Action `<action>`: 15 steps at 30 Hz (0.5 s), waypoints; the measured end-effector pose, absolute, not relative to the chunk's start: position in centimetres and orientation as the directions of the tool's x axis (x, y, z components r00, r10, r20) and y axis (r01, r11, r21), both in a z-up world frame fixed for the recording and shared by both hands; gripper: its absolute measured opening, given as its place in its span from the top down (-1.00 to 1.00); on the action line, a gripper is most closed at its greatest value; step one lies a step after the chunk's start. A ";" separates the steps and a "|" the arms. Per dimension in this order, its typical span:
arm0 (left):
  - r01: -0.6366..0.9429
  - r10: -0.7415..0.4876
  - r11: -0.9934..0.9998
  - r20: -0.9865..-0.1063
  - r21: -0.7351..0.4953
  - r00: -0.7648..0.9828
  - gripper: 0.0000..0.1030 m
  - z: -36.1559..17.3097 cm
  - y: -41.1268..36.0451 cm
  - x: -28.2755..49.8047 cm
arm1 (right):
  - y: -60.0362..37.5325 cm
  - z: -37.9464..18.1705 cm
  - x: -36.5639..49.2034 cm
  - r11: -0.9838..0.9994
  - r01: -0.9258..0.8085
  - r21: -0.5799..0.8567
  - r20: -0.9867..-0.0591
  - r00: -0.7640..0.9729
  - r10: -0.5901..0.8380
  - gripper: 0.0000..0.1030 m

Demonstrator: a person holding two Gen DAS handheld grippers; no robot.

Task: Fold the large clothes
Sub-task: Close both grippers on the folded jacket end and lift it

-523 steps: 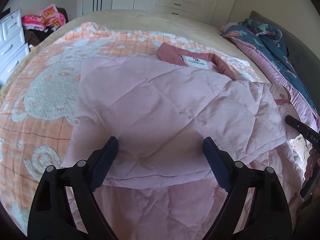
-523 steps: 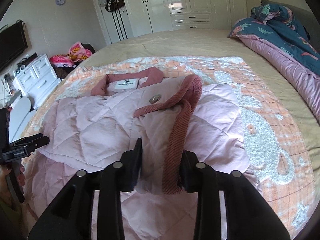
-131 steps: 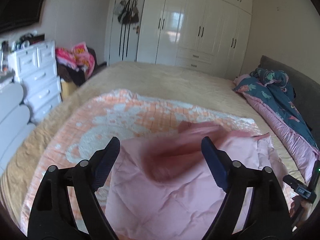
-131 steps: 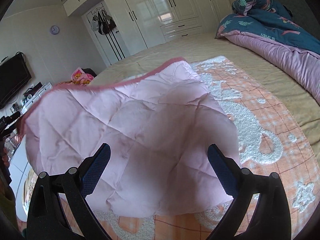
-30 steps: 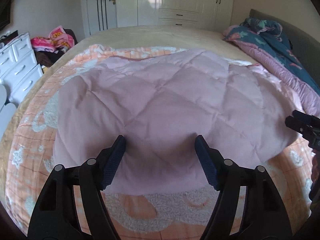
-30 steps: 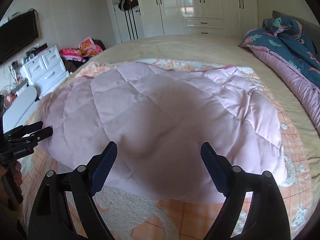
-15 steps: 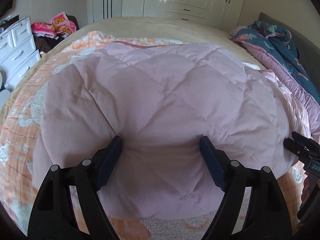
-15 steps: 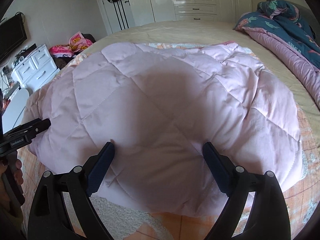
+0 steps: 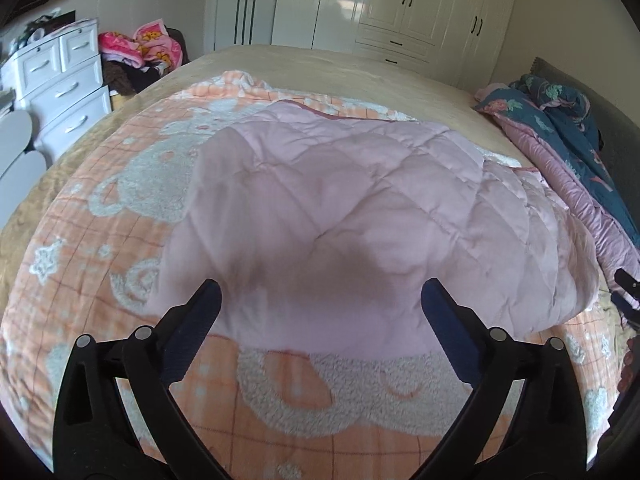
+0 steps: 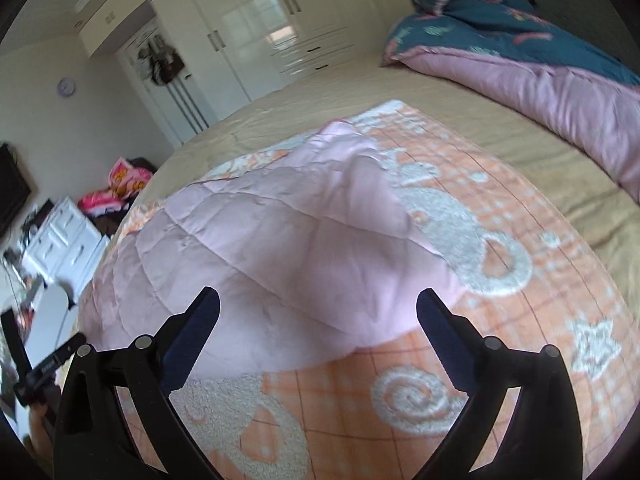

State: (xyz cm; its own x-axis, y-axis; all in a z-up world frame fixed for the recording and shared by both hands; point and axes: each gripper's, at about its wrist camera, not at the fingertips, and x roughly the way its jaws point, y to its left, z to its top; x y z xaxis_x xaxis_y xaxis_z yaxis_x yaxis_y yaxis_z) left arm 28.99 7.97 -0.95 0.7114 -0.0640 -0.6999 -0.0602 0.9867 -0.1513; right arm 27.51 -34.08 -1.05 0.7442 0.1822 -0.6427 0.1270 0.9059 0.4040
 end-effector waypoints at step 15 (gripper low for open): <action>-0.272 -0.295 0.769 -0.699 -0.578 0.652 -0.82 -7.4 14.2 29.0 | -35.8 -6.8 28.2 0.760 0.281 0.586 -0.682 0.677 0.275 -0.91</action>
State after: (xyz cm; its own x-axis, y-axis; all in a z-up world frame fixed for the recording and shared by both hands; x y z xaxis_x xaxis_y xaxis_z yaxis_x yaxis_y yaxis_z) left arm 28.95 14.23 -7.39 0.6516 -0.2950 -0.6989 -0.2717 0.7694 -0.5781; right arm 28.21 -35.83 -6.80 0.6775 0.2749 -0.6822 0.2813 0.7602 0.5857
